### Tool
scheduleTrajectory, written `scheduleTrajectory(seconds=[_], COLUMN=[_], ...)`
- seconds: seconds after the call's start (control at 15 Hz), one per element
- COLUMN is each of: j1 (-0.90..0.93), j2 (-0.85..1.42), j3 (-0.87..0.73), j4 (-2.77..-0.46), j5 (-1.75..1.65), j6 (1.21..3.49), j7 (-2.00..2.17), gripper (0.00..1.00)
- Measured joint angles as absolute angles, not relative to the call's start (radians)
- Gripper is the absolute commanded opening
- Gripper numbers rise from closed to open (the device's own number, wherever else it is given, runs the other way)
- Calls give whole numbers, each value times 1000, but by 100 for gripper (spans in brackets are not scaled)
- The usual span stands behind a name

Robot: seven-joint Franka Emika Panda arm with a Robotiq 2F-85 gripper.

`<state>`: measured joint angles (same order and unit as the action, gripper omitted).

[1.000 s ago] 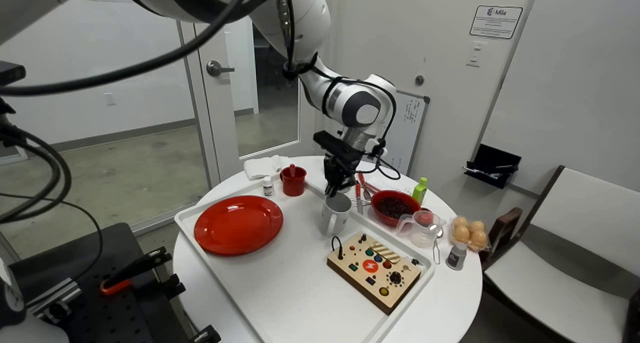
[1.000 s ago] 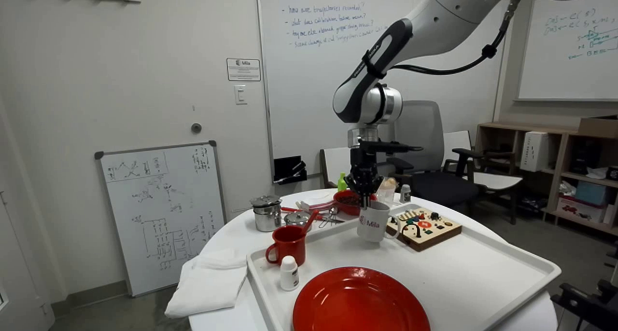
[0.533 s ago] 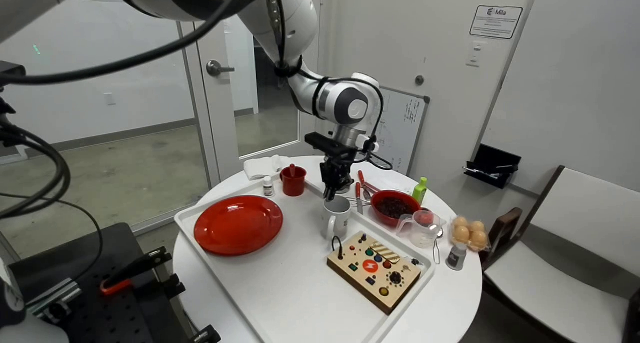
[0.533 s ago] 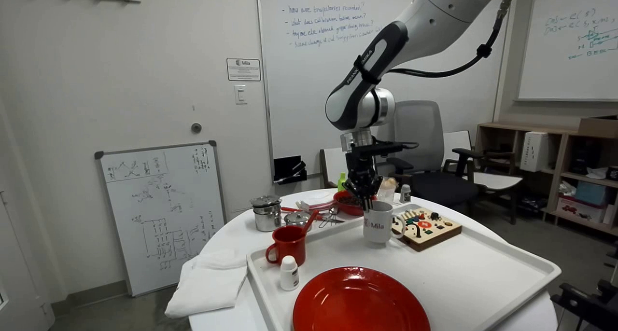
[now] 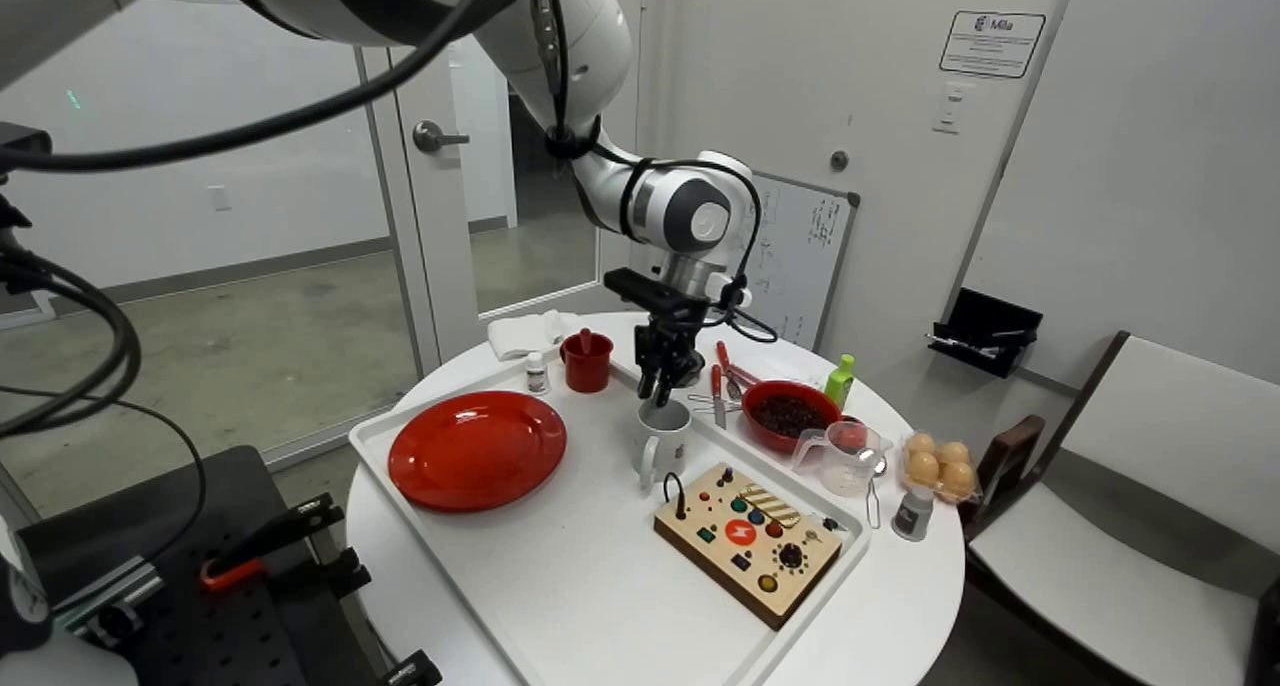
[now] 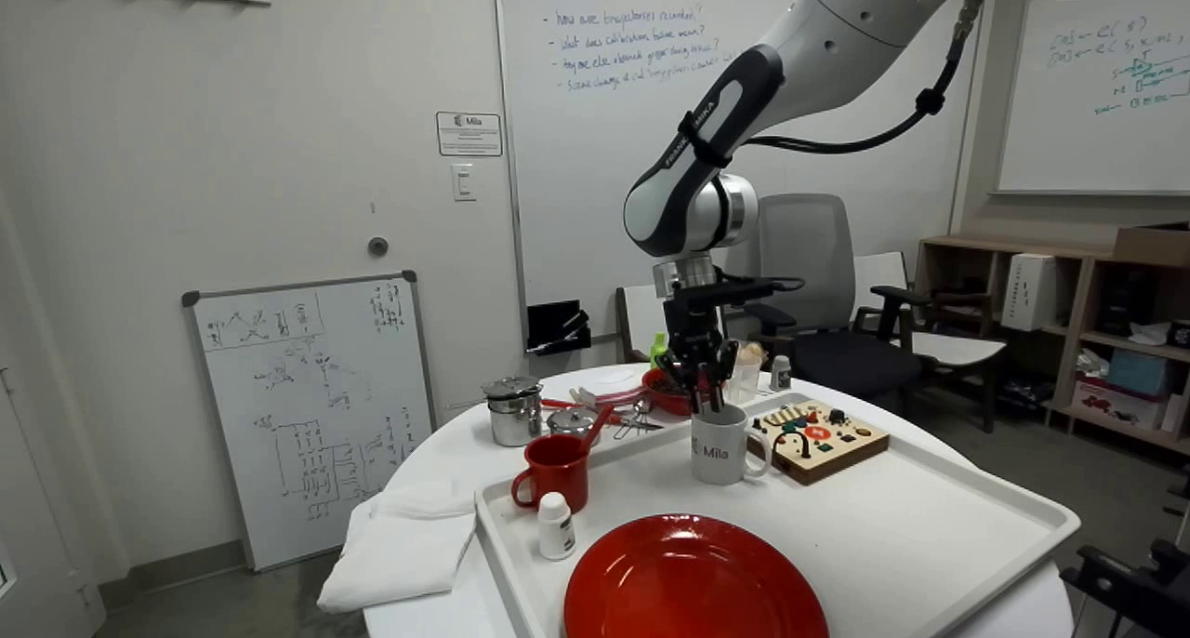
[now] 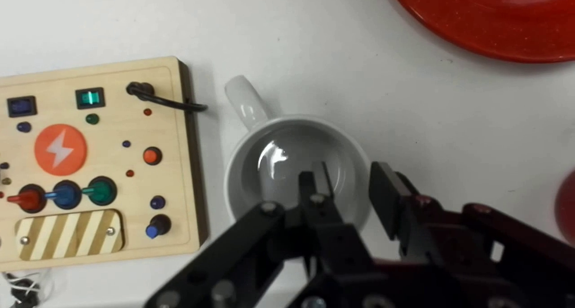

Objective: Put the white cup upright

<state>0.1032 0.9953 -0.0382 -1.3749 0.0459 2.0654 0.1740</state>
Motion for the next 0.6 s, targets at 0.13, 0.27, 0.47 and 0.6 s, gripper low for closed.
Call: scheduleTrajectory(seconds=[0.13,0.27,0.47,0.6], j1=[103,103,96,64], j2=[995,995,994,986], j3=[-37,-37,-26,26], j4=[-1375,-1375,-1375,-1375], j5=[46,46,52,81], j6=[2065,2064,2054,2035], j7=[175,176,167,100], gripper=[77,91,100,100])
